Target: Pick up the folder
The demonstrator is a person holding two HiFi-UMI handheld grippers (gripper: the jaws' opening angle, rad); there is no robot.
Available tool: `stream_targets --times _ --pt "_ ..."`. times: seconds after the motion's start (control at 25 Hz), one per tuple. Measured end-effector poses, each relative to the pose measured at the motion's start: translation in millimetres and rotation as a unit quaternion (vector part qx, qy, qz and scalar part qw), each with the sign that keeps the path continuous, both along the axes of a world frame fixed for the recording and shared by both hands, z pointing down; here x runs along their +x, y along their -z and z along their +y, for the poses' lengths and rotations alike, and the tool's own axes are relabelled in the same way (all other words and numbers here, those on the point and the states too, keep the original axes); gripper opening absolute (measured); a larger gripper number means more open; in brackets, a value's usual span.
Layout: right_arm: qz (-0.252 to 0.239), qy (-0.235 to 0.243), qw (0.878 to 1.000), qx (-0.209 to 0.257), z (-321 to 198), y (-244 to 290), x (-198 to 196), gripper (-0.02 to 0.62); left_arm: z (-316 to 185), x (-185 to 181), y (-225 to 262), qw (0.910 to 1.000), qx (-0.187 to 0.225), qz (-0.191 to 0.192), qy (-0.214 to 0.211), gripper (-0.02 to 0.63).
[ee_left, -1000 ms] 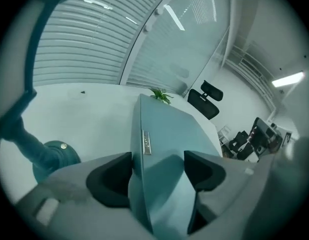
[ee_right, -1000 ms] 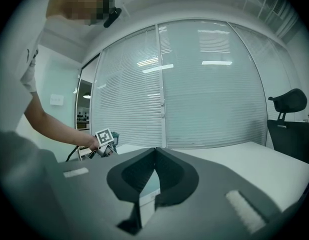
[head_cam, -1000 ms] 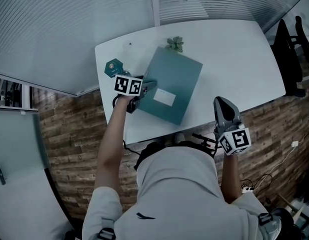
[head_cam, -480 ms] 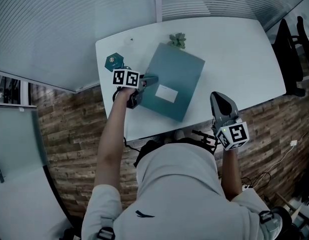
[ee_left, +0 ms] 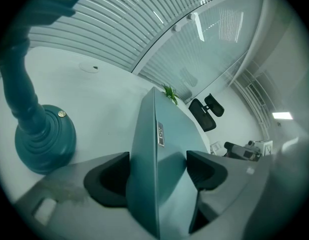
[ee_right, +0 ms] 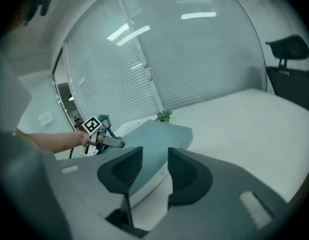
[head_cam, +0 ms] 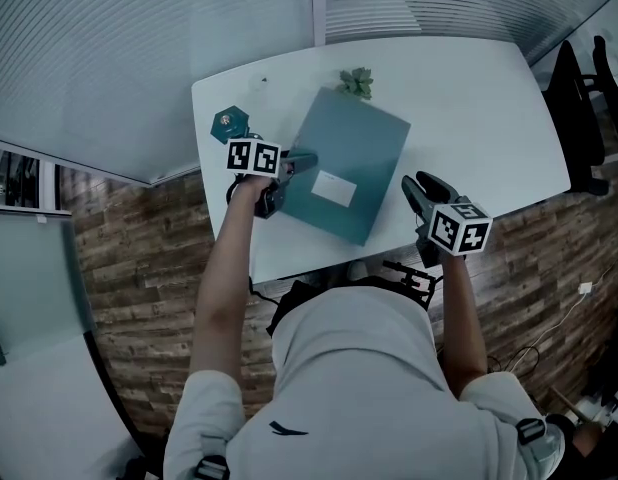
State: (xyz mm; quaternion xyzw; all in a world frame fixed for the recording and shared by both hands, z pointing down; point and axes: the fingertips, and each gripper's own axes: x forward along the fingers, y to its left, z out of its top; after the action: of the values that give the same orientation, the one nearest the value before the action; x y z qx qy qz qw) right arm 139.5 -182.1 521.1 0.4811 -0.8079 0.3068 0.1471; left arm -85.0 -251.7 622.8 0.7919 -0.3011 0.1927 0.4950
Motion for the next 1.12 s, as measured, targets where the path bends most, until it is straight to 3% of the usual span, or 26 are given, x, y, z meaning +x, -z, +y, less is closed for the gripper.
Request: stream_targets --times 0.08,0.2,0.36,0.72,1.12 --pt "-0.029 -0.008 0.998 -0.06 -4.0 -21.6 -6.3 0.219 -0.4 0.2 0.1 1.0 -0.001 0.001 0.0 0.371" --pt "-0.068 -0.028 0.987 -0.145 -8.4 -55.5 -16.0 0.279 -0.6 0.0 -0.1 1.0 0.0 0.002 0.0 0.371" --pt "-0.113 -0.065 0.97 -0.204 -18.2 -86.7 -25.8 0.311 -0.7 0.9 -0.6 1.0 -0.001 0.003 0.0 0.373" --pt "-0.176 -0.089 0.948 -0.251 -30.6 -105.0 -45.5 0.354 -1.0 0.5 0.3 1.0 -0.002 0.007 0.001 0.374" --pt "-0.172 -0.112 0.95 -0.235 -32.7 -103.2 -45.3 0.363 -0.6 2.9 2.6 1.0 0.001 0.006 0.002 0.377"
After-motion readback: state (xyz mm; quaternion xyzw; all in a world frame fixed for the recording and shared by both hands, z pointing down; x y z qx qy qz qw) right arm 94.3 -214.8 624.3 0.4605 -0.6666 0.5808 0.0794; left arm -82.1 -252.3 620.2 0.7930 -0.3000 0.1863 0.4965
